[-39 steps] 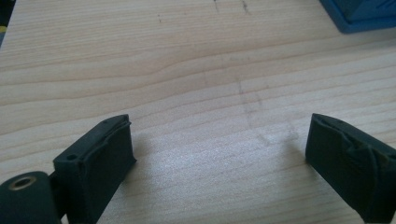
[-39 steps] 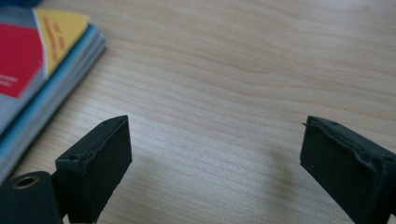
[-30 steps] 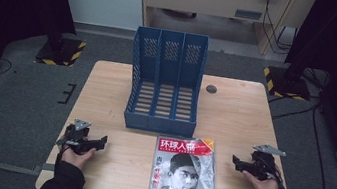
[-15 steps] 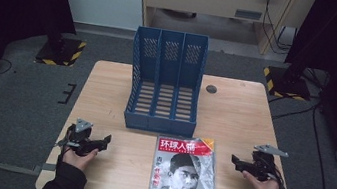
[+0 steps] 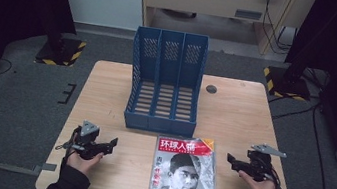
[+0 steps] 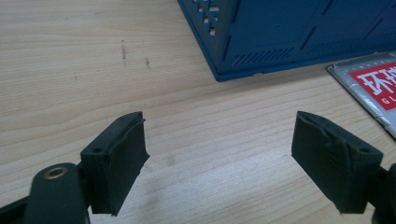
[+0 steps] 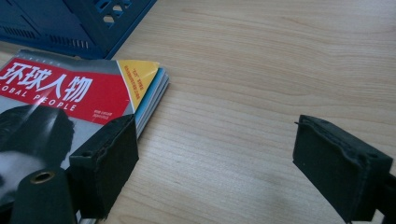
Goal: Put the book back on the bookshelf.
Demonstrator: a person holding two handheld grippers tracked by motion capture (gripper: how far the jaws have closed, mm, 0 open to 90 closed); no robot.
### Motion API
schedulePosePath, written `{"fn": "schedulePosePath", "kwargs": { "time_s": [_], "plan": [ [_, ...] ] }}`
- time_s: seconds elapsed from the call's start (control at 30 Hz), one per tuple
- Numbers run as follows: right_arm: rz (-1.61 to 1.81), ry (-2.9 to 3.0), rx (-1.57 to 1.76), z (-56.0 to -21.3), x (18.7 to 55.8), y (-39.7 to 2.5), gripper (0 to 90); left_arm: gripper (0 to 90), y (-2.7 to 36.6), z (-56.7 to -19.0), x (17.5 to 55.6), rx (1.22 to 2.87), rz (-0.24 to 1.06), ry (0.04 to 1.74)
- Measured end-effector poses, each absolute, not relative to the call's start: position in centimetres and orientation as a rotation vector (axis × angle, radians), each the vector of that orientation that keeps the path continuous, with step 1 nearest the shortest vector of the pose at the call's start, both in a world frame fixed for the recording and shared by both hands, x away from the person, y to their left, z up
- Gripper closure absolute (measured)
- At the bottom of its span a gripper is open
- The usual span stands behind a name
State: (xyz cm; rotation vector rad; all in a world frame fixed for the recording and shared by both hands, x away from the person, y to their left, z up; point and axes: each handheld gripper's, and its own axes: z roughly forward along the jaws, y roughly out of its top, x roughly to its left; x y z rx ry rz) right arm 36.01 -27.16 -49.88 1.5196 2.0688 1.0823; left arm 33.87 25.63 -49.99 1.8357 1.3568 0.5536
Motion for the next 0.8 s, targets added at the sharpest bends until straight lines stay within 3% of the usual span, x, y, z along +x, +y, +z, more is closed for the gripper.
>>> {"fn": "schedulePosePath", "kwargs": {
  "time_s": [0.8],
  "plan": [
    [1.174,2.080,1.492,-49.5,34.9,-25.4,16.1,14.8,21.0,-49.5,32.9,1.887,0.518,1.211]
  ]
}}
